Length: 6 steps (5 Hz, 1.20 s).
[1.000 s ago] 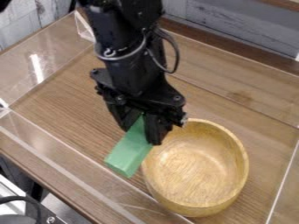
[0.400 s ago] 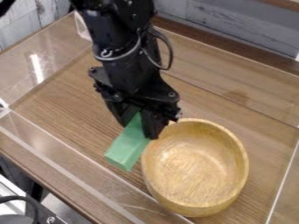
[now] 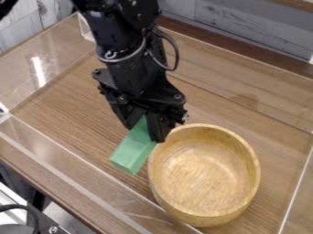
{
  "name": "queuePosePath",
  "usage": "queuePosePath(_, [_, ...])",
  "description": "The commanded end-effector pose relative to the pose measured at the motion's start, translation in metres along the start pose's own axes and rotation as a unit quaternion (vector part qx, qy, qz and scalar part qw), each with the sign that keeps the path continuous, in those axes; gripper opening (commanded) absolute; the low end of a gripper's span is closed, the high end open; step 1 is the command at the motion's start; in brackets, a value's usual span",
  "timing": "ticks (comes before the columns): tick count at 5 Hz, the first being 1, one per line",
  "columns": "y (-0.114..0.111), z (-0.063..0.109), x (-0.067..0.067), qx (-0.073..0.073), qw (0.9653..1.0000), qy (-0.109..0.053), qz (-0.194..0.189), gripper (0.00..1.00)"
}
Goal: Remove the green block from inside the brown bowl and put it on the table
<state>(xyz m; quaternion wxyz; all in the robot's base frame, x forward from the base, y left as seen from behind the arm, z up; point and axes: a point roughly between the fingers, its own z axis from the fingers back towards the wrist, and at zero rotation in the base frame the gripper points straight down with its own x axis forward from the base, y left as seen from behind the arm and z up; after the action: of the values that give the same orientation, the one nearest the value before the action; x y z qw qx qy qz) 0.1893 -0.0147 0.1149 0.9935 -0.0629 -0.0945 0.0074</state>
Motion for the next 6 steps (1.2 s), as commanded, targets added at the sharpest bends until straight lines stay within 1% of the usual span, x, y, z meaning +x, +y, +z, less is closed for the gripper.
queuePosePath(1, [0.002, 0.004, 0.009, 0.0, 0.9999, -0.017, 0.002, 0.0])
queuePosePath(6, [0.008, 0.005, 0.023, 0.0, 0.9994, -0.034, 0.008, 0.0])
